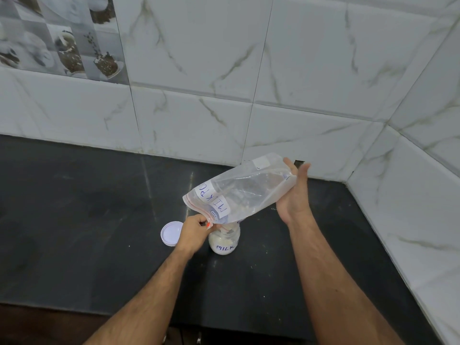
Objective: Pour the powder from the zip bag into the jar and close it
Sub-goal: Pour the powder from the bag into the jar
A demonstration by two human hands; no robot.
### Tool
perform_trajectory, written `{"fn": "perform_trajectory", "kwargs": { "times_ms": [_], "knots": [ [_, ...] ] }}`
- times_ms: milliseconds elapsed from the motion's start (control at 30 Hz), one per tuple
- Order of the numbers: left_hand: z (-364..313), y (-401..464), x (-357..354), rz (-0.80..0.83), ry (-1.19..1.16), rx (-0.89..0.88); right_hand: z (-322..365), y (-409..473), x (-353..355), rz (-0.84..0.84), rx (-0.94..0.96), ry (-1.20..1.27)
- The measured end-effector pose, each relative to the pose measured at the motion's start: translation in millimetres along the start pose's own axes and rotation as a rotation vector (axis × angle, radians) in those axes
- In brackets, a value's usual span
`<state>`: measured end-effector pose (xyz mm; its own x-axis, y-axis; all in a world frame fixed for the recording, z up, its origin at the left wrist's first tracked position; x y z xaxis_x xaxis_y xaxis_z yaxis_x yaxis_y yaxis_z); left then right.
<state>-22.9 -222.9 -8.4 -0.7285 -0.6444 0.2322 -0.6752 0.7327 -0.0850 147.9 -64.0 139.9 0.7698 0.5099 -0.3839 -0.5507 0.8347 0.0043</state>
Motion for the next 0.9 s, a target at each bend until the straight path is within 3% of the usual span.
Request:
{"fn": "perform_trajectory", "kwargs": {
  "times_ms": [167,433,900],
  "knots": [
    [-4,-3,-4,0.026,-0.057,0.005,9,5,1,-0.159,0.125,-0.203],
    [-6,-5,-5,0.041,-0.134,0.013,28,10,-13,-0.274,0.279,-0.309],
    [-7,-9,-3,0.08,-0.199,0.04,39,2,-52,-0.108,0.38,-0.436]
  ]
}}
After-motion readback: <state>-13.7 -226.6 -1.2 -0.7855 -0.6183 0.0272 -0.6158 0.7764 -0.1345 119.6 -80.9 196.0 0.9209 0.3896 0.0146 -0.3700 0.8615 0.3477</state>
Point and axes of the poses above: each hand's wrist, its own y-axis towards the middle knuckle, its own x-axis out of the back of the hand, z = x × y, the point moved 7 cm from there along y, towards the middle knuckle, and after that the axes turned 1 degree about y, right-handed, at the moved point
